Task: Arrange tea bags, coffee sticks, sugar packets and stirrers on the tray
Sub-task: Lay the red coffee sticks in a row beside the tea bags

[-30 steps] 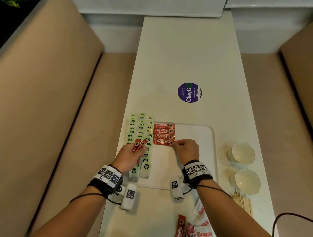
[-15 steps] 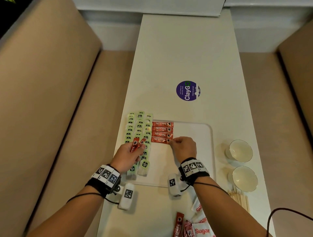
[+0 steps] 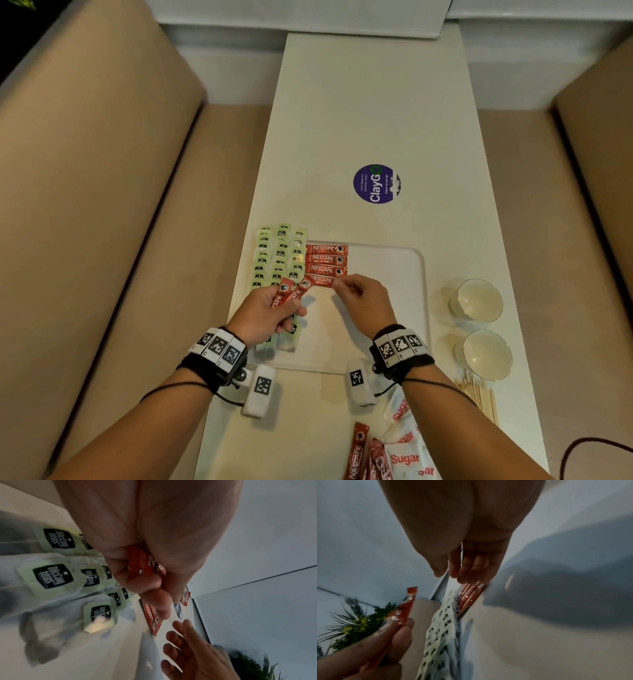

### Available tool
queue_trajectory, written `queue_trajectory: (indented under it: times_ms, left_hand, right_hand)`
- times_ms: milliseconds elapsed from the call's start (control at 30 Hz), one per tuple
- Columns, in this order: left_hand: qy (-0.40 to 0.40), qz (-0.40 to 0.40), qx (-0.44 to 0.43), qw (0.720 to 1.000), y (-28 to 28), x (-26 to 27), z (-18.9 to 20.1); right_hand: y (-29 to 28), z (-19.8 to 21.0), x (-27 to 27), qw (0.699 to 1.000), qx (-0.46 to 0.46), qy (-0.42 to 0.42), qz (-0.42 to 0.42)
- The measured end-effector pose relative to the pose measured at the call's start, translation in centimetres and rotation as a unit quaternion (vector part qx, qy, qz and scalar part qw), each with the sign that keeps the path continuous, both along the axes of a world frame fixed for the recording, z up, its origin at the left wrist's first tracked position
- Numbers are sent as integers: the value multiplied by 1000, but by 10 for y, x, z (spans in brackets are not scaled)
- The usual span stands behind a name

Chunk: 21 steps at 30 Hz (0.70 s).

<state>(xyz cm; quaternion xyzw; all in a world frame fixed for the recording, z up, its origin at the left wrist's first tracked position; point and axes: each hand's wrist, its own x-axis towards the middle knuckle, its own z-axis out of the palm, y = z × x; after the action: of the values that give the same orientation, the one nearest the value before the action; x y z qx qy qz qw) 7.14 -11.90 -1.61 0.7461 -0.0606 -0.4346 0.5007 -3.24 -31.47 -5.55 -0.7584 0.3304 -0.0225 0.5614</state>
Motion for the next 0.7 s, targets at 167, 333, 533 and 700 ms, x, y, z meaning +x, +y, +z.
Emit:
queue_trajectory:
  times_ms: [167,333,533,700]
  left_hand:
    - [-11,-30,18,999,-6,-8,9]
    - [-64,-113,31,991,-3,-10,4]
    - [-77,-55,27,995,0,-11,6]
    - [-85,-48,21,995,2,-14,8]
  right_hand:
    - [6,19,-6,992,69,-39,95]
    - [7,26,-8,986,84,-25,140]
    - [3,26,-16,988,76,-16,130]
    - [6,24,-26,990,73,-7,124]
